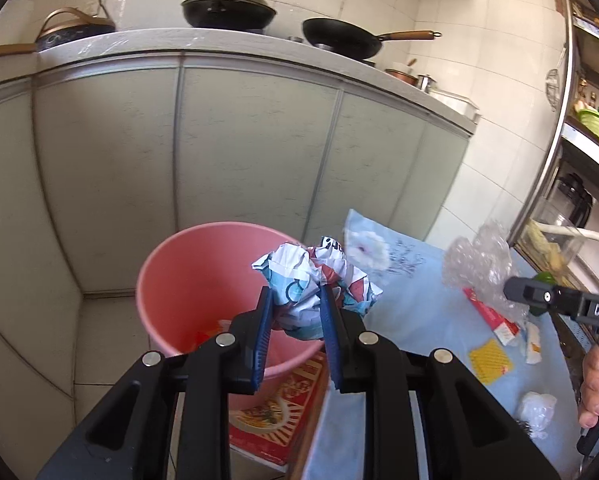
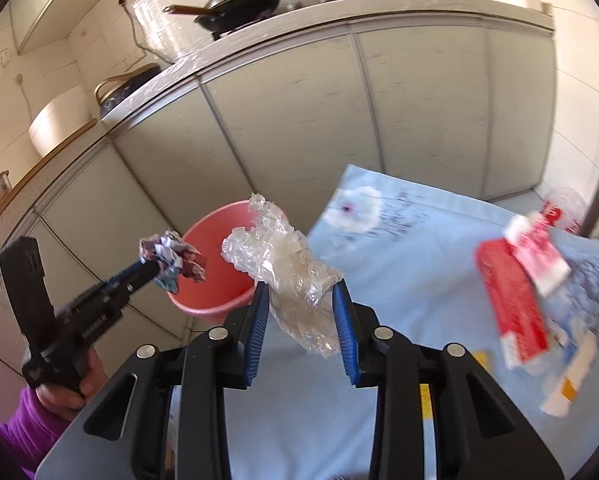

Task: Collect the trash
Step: 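Carry the paper and bubble plastic over the bin and open both grippers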

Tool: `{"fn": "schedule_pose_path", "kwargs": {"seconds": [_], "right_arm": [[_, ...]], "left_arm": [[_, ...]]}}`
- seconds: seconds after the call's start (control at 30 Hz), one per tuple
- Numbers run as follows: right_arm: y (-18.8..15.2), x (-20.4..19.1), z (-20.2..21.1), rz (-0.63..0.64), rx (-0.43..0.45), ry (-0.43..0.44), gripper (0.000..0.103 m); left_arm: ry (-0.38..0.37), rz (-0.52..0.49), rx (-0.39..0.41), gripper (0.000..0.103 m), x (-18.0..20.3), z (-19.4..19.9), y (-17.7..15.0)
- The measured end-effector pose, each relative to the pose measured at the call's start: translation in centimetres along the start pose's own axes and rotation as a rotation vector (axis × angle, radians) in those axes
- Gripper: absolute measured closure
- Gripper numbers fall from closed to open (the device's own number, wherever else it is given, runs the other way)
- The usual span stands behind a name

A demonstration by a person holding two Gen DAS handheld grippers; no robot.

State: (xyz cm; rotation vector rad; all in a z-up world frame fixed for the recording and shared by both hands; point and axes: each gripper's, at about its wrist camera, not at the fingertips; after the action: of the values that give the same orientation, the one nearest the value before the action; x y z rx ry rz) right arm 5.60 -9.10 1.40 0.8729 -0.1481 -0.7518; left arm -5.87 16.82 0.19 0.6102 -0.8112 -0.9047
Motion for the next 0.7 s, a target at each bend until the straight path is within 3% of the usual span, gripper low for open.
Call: {"fn": "schedule_pose_path", "kwargs": {"seconds": [0.2,0.7], "right_arm": [[2.9,-3.7,-5.7,0.049,-0.053,0.056,0.07],[3.4,-6.7,-15.4,0.078,-0.197,0.067,0.067]], "left_arm": [[0.064,0.019,-0.004,0.08,-2.0,-1.3,0.1],[0.158,0.017,-0.079,0.076,-3.8,-5.7,-1.4]]}}
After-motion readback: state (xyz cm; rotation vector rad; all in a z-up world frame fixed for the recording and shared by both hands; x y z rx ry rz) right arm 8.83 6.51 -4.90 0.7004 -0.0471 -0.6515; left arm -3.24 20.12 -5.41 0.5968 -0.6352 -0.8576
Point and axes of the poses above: each gripper's, at about its wrist camera, not at the fingertips, and z roughly against the way its jaws point, x to its right, y to its top, and after that the axes turned 11 degrees about z, right-handed
